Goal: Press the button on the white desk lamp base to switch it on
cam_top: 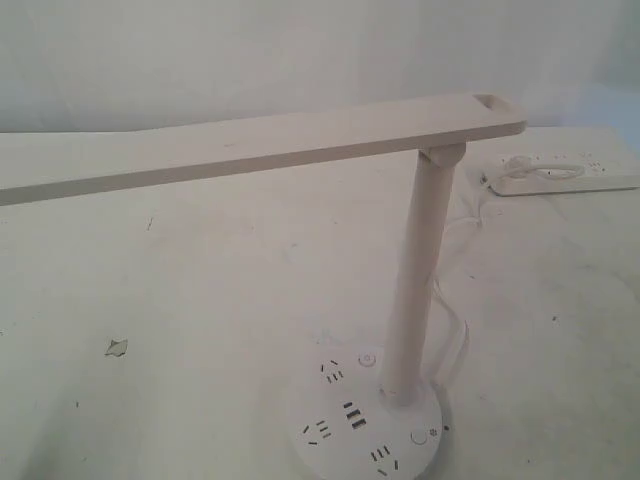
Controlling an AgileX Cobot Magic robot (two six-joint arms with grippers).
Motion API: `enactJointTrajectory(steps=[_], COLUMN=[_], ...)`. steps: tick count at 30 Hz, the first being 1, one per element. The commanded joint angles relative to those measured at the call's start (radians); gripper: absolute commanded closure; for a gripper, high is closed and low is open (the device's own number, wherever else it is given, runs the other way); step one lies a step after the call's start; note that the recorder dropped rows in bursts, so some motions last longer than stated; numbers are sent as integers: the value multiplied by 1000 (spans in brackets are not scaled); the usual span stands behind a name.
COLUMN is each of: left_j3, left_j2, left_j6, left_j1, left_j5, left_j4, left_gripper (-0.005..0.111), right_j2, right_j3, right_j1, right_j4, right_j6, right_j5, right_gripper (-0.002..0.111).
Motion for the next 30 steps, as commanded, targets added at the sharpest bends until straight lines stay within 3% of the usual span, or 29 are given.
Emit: enactJointTrajectory(steps=[1, 9, 11, 14, 18, 22, 27, 30], left_j3=[2, 2, 2, 2, 2, 2, 2, 2], left_j2=[1, 1, 1, 1, 1, 1, 1, 1], left_j6=[0, 0, 0, 0, 0, 0, 0, 0], left_j1=[2, 2, 2, 2, 2, 2, 2, 2], left_j5=[2, 2, 2, 2, 2, 2, 2, 2], left_j4=[-4, -4, -4, -4, -4, -4, -4, -4], left_gripper=[107, 107, 107, 107, 107, 107, 107, 107], right_j2=[-7, -7, -7, -7, -7, -7, -7, -7], right_j3=[5, 5, 5, 5, 5, 5, 5, 5], right_j1=[2, 2, 2, 2, 2, 2, 2, 2], right_j4=[-23, -25, -25, -25, 3, 162, 479, 539], right_j6=[-1, -108, -163, -166, -151, -23, 25, 302], right_j5=[-7, -19, -105, -298, -702, -1007, -855, -838], right_gripper=[108, 108, 108, 108, 108, 108, 108, 108])
